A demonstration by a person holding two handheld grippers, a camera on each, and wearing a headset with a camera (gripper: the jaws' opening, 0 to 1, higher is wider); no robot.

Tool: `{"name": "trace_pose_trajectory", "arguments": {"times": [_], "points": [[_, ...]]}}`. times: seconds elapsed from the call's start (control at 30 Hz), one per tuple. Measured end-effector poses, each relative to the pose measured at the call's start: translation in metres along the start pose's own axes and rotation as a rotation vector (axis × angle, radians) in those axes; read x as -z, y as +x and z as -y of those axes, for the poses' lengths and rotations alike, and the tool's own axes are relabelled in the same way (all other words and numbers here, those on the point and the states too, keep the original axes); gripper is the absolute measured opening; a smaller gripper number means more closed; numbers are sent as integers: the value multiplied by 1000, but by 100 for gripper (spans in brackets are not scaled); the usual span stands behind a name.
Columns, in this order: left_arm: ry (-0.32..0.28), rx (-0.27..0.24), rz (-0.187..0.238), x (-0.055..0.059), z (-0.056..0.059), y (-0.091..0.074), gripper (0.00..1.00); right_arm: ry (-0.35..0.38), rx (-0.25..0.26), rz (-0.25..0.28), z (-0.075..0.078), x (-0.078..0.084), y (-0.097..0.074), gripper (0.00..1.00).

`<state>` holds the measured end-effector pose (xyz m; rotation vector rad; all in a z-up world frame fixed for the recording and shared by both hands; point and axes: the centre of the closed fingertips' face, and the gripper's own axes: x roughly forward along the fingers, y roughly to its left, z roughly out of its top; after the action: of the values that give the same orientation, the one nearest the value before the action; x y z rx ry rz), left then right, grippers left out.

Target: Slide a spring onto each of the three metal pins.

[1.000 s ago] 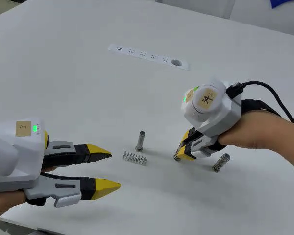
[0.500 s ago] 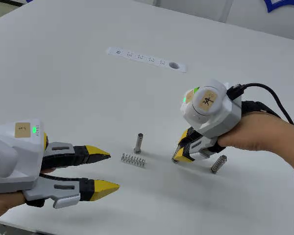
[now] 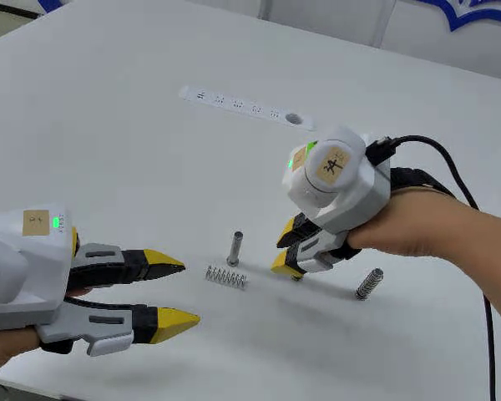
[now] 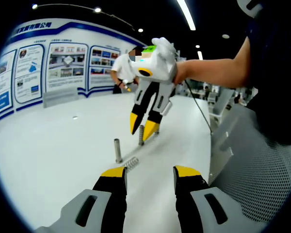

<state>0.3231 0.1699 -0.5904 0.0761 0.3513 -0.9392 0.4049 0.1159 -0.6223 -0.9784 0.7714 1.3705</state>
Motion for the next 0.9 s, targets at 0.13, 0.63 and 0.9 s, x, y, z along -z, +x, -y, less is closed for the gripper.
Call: {"name": "trace_pose_trajectory", "arguments": {"times": [0.13,0.63,0.9], "points": [[-1,-3,-2,1,0,-2,39,3,-18,3,-6,-6,9,19],[-14,-11,-8,5,-2,-2,39,22,-64,-3,-16,-11,42,15],[-19,-14,-9,6,-3,-2,38,23,-76,-13,-17,-9,49,13]]}}
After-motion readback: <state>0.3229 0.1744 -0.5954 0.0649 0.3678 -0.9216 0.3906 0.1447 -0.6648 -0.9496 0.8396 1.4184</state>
